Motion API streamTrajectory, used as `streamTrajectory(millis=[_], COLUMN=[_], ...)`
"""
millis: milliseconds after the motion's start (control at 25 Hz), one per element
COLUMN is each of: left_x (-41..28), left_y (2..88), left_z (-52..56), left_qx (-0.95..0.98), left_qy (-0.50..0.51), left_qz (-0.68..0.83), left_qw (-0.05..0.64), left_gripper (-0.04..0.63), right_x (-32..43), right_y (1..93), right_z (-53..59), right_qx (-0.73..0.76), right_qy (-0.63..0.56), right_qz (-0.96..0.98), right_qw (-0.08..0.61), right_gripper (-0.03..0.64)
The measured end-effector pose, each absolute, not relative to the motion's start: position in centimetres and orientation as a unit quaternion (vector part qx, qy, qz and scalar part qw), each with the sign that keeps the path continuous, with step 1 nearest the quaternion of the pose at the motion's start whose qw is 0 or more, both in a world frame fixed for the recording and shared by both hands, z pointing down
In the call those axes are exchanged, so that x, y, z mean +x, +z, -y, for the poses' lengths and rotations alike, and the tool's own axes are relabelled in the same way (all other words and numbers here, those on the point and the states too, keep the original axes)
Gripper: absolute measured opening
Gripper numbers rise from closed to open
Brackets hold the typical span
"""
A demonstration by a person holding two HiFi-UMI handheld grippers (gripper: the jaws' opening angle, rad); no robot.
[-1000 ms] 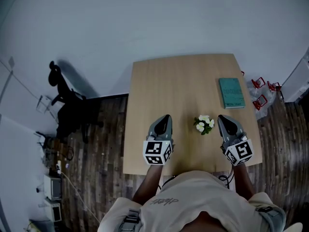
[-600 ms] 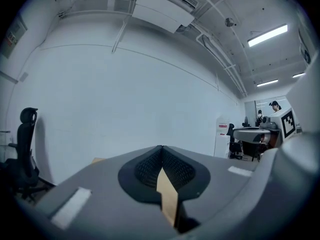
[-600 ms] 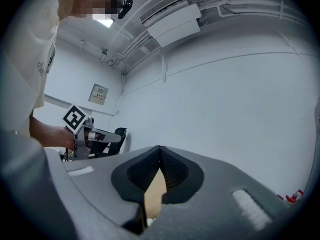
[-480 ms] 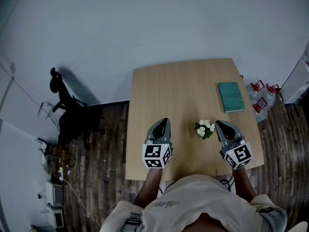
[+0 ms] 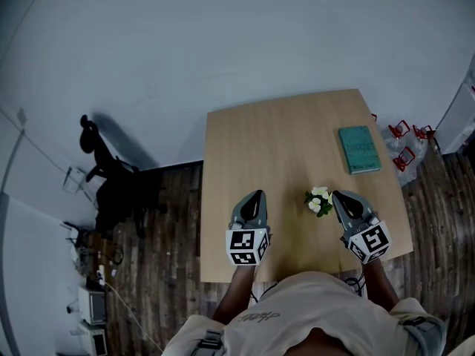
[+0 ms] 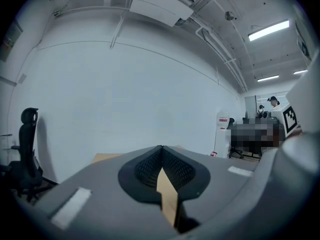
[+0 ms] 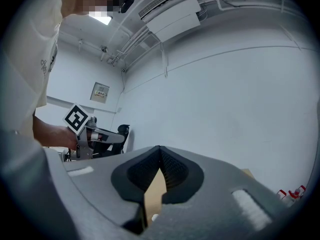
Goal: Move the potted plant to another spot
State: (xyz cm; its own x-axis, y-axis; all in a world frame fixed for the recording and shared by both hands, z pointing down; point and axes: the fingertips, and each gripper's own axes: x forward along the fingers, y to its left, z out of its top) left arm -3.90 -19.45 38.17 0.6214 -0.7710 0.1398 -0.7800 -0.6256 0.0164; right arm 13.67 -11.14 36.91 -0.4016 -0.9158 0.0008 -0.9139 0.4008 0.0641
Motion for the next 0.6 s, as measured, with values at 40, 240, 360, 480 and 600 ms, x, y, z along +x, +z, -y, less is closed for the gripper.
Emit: streamTrajectory(millis=[40, 240, 360, 480, 600], left_x=[-3.87, -3.75, -3.49, -3.75, -4.07], left_y=[38.27, 38.39, 38.54, 38.75, 39.02], left_z=[19.53, 19.47, 19.19, 19.23, 19.23], left_qx=[0.900, 0.900, 0.901, 0.901, 0.898], left_qy=[0.060, 0.066, 0.074, 0.073, 0.075], left_qz=[0.431, 0.428, 0.426, 0.426, 0.430], left_qw=[0.040, 0.040, 0.032, 0.041, 0.048], left_gripper=[0.015, 0.015, 0.015, 0.015, 0.015], right_x=[13.68, 13.91, 14.39, 14.46, 14.49], right_y=[37.03, 37.47, 37.57, 37.56, 37.72], right_z=[11.12, 11.13, 11.18, 11.35, 11.40], right_qx=[0.545, 0.543, 0.546, 0.547, 0.545], right_qy=[-0.025, -0.022, -0.018, -0.016, -0.013], right_qz=[0.838, 0.839, 0.837, 0.837, 0.838], right_qw=[0.018, 0.019, 0.012, 0.006, 0.004], right_gripper=[0.003, 0.003, 0.003, 0.003, 0.003])
